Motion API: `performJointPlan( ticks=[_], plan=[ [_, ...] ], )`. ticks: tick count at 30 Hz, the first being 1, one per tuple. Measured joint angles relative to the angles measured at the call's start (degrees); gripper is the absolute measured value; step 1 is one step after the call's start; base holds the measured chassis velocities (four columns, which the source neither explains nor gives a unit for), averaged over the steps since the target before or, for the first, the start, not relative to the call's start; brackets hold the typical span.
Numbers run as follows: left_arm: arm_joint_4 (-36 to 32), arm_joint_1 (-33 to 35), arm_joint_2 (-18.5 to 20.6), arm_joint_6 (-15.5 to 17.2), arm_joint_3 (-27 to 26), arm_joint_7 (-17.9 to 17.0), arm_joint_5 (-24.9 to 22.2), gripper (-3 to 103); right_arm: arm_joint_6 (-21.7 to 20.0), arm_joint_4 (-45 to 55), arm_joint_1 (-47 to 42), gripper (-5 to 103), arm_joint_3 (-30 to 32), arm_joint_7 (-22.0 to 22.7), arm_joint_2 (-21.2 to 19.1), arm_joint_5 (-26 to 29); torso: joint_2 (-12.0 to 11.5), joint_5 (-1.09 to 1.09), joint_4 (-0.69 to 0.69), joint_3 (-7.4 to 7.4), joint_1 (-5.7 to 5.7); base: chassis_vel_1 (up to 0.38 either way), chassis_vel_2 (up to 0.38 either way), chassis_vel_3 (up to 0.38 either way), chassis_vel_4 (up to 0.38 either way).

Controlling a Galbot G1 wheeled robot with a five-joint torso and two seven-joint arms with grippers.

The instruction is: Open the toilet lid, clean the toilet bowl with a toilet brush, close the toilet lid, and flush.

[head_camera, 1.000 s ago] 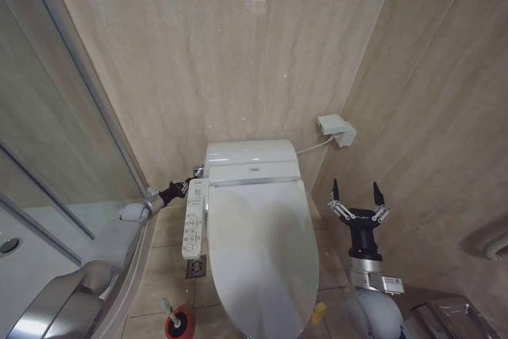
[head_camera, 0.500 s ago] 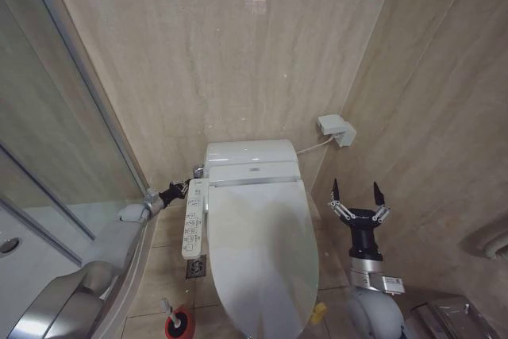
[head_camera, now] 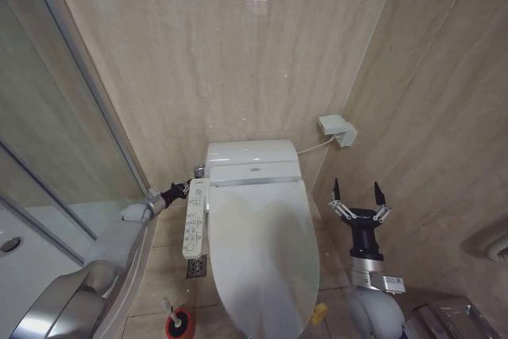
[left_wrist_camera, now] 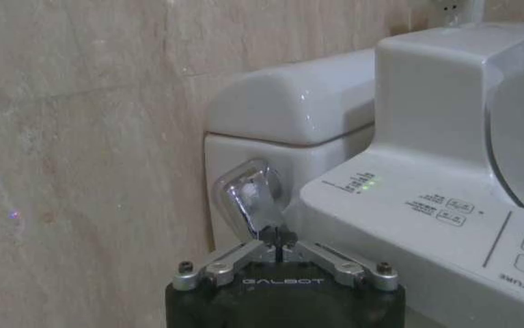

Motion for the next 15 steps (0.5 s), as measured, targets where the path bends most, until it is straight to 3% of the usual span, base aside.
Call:
performJointPlan(
  ticks=[15],
  plan=[
    [-0.32, -0.04, 0.2, -0.02, -0.11, -0.01, -0.02, 0, 0.01, -0.03, -0.06, 100, -0.08, -0.02, 0.27, 0.01, 0.0, 0.0, -0.01, 0.0, 0.0, 0.0, 0.0, 0.0, 0.0]
  ],
)
